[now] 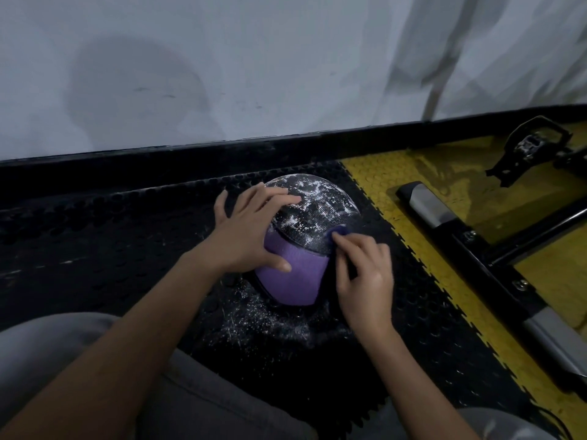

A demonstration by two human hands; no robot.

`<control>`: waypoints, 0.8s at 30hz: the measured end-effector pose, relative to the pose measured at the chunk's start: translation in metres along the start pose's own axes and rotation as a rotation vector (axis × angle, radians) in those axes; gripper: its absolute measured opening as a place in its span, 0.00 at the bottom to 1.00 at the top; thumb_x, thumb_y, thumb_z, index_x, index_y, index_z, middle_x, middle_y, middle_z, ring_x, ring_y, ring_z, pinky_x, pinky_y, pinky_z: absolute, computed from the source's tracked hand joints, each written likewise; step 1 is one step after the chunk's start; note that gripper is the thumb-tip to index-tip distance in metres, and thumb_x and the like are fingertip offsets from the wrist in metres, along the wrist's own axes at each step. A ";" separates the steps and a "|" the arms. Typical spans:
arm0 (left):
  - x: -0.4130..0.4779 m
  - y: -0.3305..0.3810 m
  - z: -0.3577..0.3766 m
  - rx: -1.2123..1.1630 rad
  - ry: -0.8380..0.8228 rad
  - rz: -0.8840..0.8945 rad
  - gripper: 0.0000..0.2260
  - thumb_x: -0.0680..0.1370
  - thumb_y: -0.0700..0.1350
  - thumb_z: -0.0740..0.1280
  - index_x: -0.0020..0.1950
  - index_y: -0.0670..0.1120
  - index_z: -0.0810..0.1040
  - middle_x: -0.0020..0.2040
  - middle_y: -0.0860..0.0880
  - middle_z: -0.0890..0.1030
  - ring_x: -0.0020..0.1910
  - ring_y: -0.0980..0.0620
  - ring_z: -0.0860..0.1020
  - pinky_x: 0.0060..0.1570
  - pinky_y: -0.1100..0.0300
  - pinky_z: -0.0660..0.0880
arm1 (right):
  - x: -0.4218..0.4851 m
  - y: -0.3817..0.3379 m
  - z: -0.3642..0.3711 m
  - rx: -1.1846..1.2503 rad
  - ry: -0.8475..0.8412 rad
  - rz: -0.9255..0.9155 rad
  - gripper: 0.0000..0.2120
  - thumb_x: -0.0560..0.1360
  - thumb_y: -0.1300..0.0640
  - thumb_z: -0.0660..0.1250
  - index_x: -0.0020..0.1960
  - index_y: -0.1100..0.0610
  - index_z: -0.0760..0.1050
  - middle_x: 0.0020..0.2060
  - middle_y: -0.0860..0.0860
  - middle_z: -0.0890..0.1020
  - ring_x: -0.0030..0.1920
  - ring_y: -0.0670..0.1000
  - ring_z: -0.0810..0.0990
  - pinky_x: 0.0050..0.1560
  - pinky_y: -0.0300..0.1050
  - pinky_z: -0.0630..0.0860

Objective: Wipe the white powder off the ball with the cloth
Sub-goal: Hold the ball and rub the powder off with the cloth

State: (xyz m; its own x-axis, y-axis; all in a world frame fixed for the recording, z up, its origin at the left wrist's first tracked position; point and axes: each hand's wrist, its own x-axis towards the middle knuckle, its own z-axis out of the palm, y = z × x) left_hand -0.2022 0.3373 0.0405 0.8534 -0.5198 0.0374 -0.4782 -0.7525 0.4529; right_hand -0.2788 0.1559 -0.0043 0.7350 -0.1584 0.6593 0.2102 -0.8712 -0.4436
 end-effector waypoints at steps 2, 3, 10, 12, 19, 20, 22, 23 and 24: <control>0.000 0.001 0.000 0.006 0.012 -0.001 0.45 0.60 0.60 0.76 0.71 0.65 0.54 0.72 0.64 0.52 0.72 0.61 0.42 0.67 0.43 0.33 | -0.008 -0.013 0.005 -0.049 -0.065 -0.152 0.12 0.75 0.60 0.62 0.54 0.61 0.81 0.48 0.54 0.81 0.43 0.53 0.71 0.49 0.39 0.69; -0.001 0.001 0.000 0.006 0.015 -0.001 0.45 0.60 0.60 0.76 0.71 0.65 0.55 0.72 0.64 0.53 0.72 0.61 0.42 0.67 0.44 0.33 | -0.011 -0.017 0.006 -0.074 -0.092 -0.218 0.12 0.76 0.60 0.61 0.54 0.61 0.81 0.48 0.54 0.81 0.42 0.54 0.70 0.47 0.42 0.71; 0.001 0.002 0.003 -0.042 -0.008 -0.008 0.45 0.61 0.61 0.76 0.71 0.65 0.53 0.71 0.62 0.52 0.72 0.61 0.41 0.67 0.43 0.30 | 0.011 0.015 -0.008 -0.057 -0.031 0.045 0.11 0.74 0.64 0.64 0.54 0.62 0.81 0.46 0.54 0.80 0.42 0.55 0.74 0.50 0.24 0.61; 0.002 0.005 0.006 -0.022 -0.013 -0.005 0.45 0.62 0.62 0.75 0.72 0.64 0.52 0.71 0.62 0.51 0.72 0.60 0.40 0.67 0.43 0.30 | 0.012 0.015 -0.009 -0.063 -0.012 0.081 0.11 0.73 0.64 0.64 0.53 0.63 0.81 0.45 0.54 0.80 0.41 0.56 0.74 0.50 0.24 0.61; -0.004 0.008 0.009 0.049 0.014 -0.026 0.44 0.64 0.61 0.74 0.72 0.63 0.50 0.71 0.61 0.49 0.72 0.59 0.39 0.68 0.40 0.33 | -0.007 -0.015 0.000 -0.112 -0.127 -0.206 0.13 0.75 0.60 0.61 0.55 0.61 0.80 0.47 0.53 0.80 0.42 0.54 0.70 0.44 0.44 0.70; -0.004 0.008 0.008 0.042 0.014 -0.029 0.44 0.64 0.61 0.74 0.72 0.63 0.50 0.71 0.61 0.49 0.72 0.59 0.39 0.68 0.40 0.33 | -0.005 -0.012 -0.001 -0.106 -0.135 -0.215 0.13 0.75 0.60 0.61 0.54 0.61 0.80 0.47 0.53 0.80 0.42 0.54 0.71 0.44 0.44 0.70; -0.003 0.007 0.007 0.009 0.012 -0.032 0.44 0.63 0.61 0.74 0.72 0.63 0.51 0.71 0.61 0.50 0.72 0.60 0.41 0.68 0.40 0.33 | 0.002 -0.002 -0.005 -0.098 -0.118 -0.162 0.12 0.75 0.61 0.61 0.54 0.61 0.80 0.47 0.53 0.80 0.42 0.55 0.73 0.44 0.42 0.70; -0.003 0.007 0.008 -0.012 0.013 -0.031 0.45 0.63 0.61 0.74 0.72 0.63 0.51 0.71 0.61 0.51 0.72 0.60 0.42 0.68 0.40 0.33 | 0.005 0.003 -0.007 -0.098 -0.099 -0.117 0.12 0.75 0.63 0.62 0.54 0.62 0.80 0.47 0.54 0.80 0.42 0.56 0.73 0.44 0.40 0.68; -0.002 0.007 0.008 -0.030 0.017 -0.029 0.45 0.63 0.62 0.74 0.72 0.63 0.52 0.71 0.61 0.51 0.71 0.61 0.42 0.68 0.40 0.33 | 0.009 0.008 -0.009 -0.098 -0.078 -0.075 0.11 0.74 0.64 0.63 0.54 0.62 0.80 0.47 0.54 0.80 0.42 0.56 0.74 0.45 0.37 0.67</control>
State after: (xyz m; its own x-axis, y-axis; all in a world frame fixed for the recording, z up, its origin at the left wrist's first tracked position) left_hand -0.2089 0.3294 0.0366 0.8703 -0.4911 0.0390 -0.4471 -0.7542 0.4808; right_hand -0.2763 0.1434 0.0029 0.7681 -0.0581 0.6377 0.2052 -0.9210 -0.3311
